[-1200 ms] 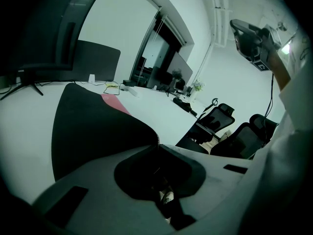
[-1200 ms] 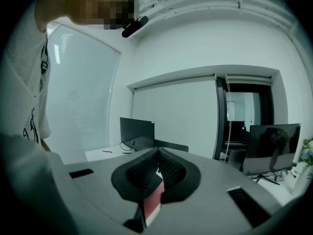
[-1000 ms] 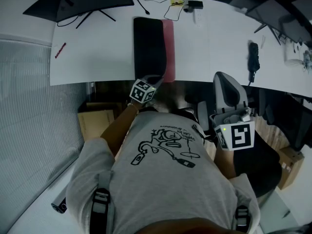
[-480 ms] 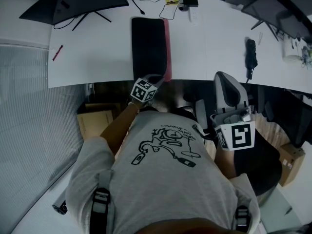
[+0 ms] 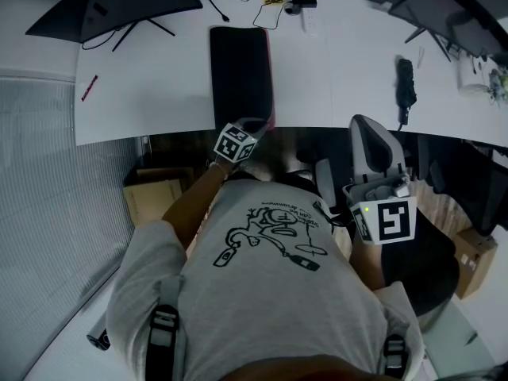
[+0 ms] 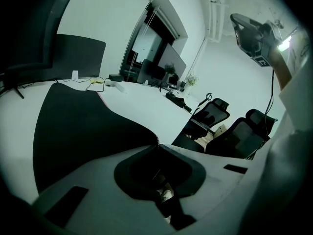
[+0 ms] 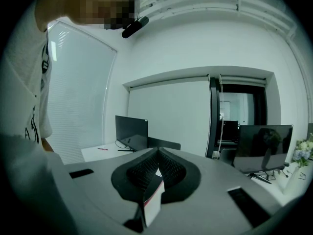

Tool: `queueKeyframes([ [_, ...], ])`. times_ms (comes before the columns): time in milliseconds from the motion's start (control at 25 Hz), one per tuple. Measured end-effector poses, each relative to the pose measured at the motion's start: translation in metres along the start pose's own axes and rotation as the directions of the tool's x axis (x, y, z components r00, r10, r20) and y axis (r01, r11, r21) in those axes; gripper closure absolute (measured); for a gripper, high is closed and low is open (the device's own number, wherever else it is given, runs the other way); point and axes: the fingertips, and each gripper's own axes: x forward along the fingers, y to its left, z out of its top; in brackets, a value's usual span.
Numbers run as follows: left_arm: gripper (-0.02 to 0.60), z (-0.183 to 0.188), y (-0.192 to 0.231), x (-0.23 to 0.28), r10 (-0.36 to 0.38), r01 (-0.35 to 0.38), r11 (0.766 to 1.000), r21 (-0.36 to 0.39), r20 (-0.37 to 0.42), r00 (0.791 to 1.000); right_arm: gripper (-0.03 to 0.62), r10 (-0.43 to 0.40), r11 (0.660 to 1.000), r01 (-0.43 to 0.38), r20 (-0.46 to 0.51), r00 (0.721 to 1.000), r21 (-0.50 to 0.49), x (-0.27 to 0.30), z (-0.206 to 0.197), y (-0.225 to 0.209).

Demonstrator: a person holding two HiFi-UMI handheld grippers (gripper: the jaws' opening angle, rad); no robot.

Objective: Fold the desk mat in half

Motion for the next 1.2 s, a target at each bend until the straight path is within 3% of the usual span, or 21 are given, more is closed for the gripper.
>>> queueKeyframes([
  [480, 0.551, -0.018, 0.003, 0.016, 0.01, -0.01, 1.0, 0.015, -0.06, 0.998, 0.588, -0.008, 1.0, 0.008, -0.007, 1.0, 0.0, -0.005, -0.003, 0.001],
  [880, 0.529, -0.042, 0.01, 0.036, 0.016, -0.015, 1.0, 0.009, -0.171, 0.985, 0.588, -0.014, 1.0, 0.014, -0.018, 1.0, 0.002, -0.001, -0.004, 0.007],
  [1200, 0.518, -0.033, -0.003, 0.036, -0.021, 0.022, 1.0, 0.004, -0.146, 0.989, 0.588, -0.02, 1.0, 0.02, -0.023, 1.0, 0.0, 0.003, -0.002, 0.006],
])
